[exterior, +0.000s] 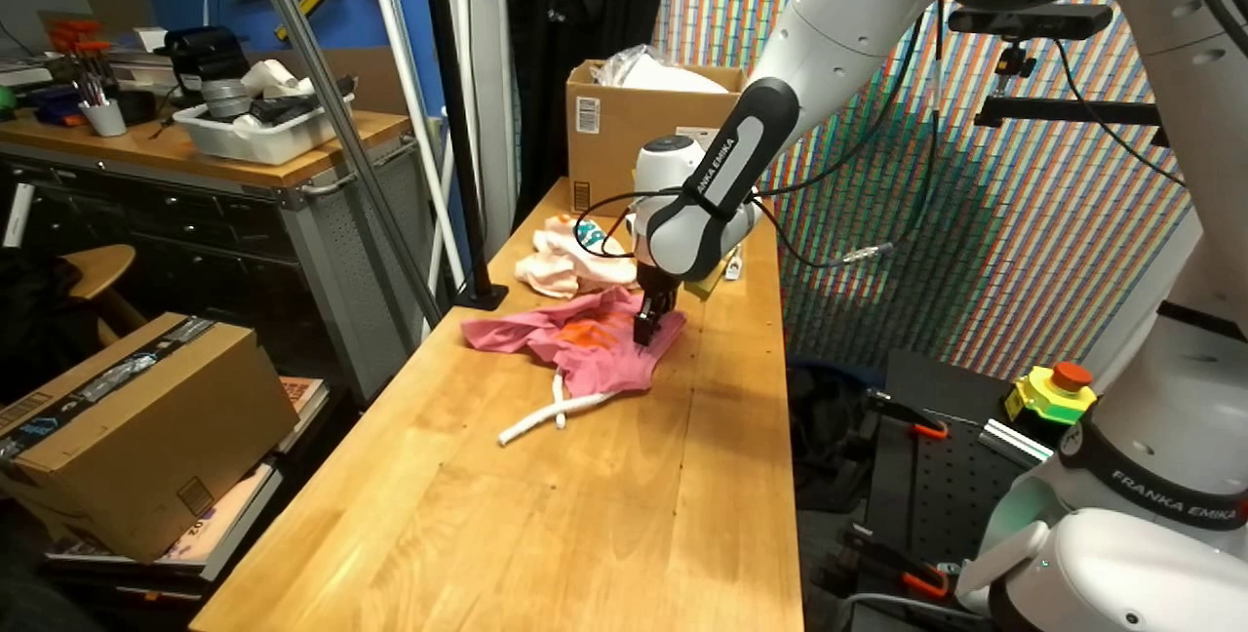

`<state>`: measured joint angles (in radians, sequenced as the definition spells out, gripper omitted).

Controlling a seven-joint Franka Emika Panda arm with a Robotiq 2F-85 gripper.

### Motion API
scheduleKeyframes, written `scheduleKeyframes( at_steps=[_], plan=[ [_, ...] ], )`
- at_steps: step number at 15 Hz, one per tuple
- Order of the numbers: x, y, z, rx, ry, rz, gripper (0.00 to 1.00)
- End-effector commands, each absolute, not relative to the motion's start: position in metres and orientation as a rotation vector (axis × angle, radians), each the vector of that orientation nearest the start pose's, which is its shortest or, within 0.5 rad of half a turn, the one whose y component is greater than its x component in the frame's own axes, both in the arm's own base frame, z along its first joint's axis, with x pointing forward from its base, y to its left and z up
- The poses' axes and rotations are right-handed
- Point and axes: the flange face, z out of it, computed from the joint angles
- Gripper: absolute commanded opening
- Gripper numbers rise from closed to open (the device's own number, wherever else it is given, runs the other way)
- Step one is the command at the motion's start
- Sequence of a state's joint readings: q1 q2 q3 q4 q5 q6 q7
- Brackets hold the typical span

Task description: Move the radish and peach t-shirt to the right, move the pink t-shirt to the left, move the white rope backwards

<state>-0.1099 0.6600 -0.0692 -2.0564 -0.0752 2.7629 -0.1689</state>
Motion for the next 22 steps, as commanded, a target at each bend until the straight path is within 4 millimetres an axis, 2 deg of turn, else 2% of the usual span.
scheduleKeyframes(
  at_steps=[1, 9, 12, 17, 22],
  plan=[
    [0.571, -0.085, 0.157, -3.229, -0.143, -0.116, 0.00],
    [0.573, -0.043, 0.258, -3.247, -0.230, -0.322, 0.00],
    [0.571, -0.023, 0.287, -3.232, -0.302, -0.358, 0.00],
    [0.563, 0.022, 0.322, -3.124, -0.432, -0.290, 0.00],
    [0.550, 0.061, 0.343, -2.872, -0.610, -0.091, 0.00]
  ],
)
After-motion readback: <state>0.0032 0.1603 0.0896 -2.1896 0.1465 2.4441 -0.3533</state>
